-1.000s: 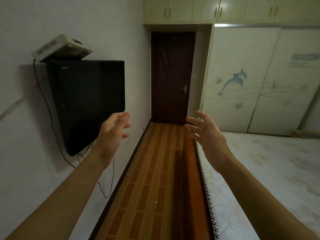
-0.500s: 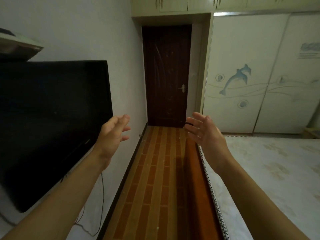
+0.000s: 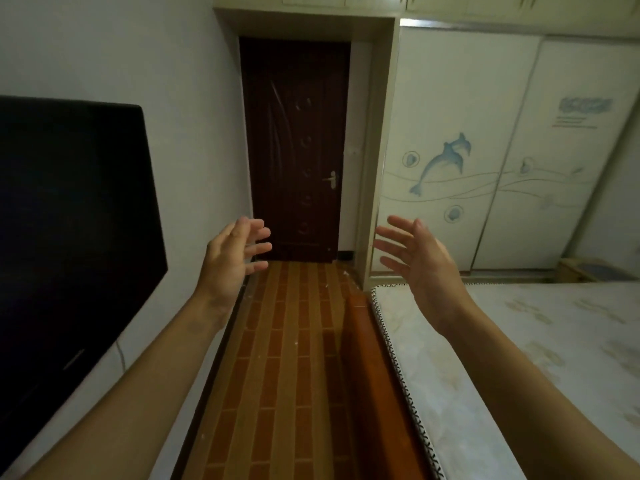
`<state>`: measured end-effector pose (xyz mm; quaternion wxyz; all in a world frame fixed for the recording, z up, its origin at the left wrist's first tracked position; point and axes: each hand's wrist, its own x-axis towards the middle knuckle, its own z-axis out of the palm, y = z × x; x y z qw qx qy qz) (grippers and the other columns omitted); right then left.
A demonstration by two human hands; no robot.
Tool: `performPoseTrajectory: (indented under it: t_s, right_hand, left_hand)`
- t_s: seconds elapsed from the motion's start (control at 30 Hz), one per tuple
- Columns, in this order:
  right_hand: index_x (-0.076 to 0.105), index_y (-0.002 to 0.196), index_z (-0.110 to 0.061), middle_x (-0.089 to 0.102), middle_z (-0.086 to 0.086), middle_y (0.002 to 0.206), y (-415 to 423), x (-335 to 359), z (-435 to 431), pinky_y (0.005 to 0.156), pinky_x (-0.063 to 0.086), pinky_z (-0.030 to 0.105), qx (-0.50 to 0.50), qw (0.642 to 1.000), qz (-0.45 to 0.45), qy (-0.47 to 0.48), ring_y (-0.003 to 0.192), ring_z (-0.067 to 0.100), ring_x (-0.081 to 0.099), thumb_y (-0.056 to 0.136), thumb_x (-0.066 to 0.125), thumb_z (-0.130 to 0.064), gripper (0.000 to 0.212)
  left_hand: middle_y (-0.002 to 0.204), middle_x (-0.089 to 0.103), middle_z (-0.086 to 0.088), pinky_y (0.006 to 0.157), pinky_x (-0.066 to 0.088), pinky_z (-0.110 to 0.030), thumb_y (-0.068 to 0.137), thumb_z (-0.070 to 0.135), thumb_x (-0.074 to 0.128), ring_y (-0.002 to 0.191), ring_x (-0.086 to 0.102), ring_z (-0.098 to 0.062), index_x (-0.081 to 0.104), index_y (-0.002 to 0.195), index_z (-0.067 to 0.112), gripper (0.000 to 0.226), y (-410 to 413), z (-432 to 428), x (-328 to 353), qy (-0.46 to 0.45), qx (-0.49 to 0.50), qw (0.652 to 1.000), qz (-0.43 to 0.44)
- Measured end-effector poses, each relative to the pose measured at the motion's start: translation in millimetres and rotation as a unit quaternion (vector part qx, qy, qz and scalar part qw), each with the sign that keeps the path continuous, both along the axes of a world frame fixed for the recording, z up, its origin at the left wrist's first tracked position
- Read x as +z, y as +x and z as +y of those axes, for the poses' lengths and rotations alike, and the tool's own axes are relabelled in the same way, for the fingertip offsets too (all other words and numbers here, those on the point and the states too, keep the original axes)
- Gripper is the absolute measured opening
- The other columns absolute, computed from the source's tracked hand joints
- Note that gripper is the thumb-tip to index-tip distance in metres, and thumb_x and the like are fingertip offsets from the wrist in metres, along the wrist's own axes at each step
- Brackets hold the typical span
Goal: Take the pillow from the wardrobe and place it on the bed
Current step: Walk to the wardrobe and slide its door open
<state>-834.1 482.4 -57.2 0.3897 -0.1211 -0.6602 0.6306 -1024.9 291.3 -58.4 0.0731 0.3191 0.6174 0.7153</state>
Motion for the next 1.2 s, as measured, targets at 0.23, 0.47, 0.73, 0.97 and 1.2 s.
performPoseTrajectory:
  t_s: [0.23, 0.47, 0.73, 0.97, 1.2]
  right_hand:
    - [0.063, 0.122, -0.025, 0.071, 0.0, 0.121, -109, 8, 50, 0.107, 0.047, 0.049, -0.041, 0.999, -0.029, 0.0, 0.115, 0.016, 0.067, 0.102, 0.033, -0.051, 0.044]
    - [0.061, 0.127, -0.024, 0.069, 0.0, 0.125, -197, -2, 97, 0.104, 0.05, 0.043, -0.03, 0.999, -0.033, 0.0, 0.117, 0.016, 0.065, 0.094, 0.037, -0.062, 0.056]
    - [0.061, 0.126, -0.023, 0.071, -0.001, 0.121, -293, -23, 193, 0.095, 0.054, 0.035, -0.038, 0.998, -0.011, -0.049, 0.115, 0.017, 0.067, 0.091, 0.036, -0.061, 0.058]
    - [0.062, 0.125, -0.023, 0.071, -0.003, 0.12, -377, -24, 304, 0.096, 0.054, 0.038, -0.053, 0.997, -0.001, -0.055, 0.112, 0.013, 0.068, 0.094, 0.035, -0.059, 0.055]
    - [0.063, 0.124, -0.024, 0.072, -0.004, 0.119, -457, -26, 389, 0.1, 0.053, 0.043, -0.073, 0.995, -0.017, -0.06, 0.112, 0.014, 0.068, 0.1, 0.031, -0.054, 0.05]
  left_hand:
    - [0.119, 0.068, -0.004, 0.089, 0.055, -0.039, 0.103, 0.043, 0.032, 0.107, 0.067, -0.019, 0.058, 0.127, 0.014, 0.046, -114, 48, 7, -0.004, -0.004, 1.0, 0.001]
    - [0.117, 0.068, -0.005, 0.087, 0.056, -0.04, 0.103, 0.041, 0.031, 0.104, 0.068, -0.019, 0.057, 0.127, 0.013, 0.045, -200, 102, -2, -0.027, -0.026, 0.999, -0.015]
    - [0.113, 0.07, -0.005, 0.086, 0.057, -0.041, 0.103, 0.041, 0.032, 0.101, 0.069, -0.019, 0.06, 0.121, 0.016, 0.042, -298, 200, -13, -0.04, -0.027, 0.999, -0.004]
    - [0.114, 0.072, -0.003, 0.084, 0.057, -0.039, 0.101, 0.047, 0.033, 0.101, 0.07, -0.018, 0.061, 0.122, 0.018, 0.046, -386, 311, -7, -0.05, -0.069, 0.996, 0.003]
    - [0.115, 0.072, -0.002, 0.081, 0.056, -0.036, 0.099, 0.052, 0.033, 0.102, 0.07, -0.017, 0.062, 0.122, 0.021, 0.048, -472, 400, -3, -0.051, -0.103, 0.993, 0.006]
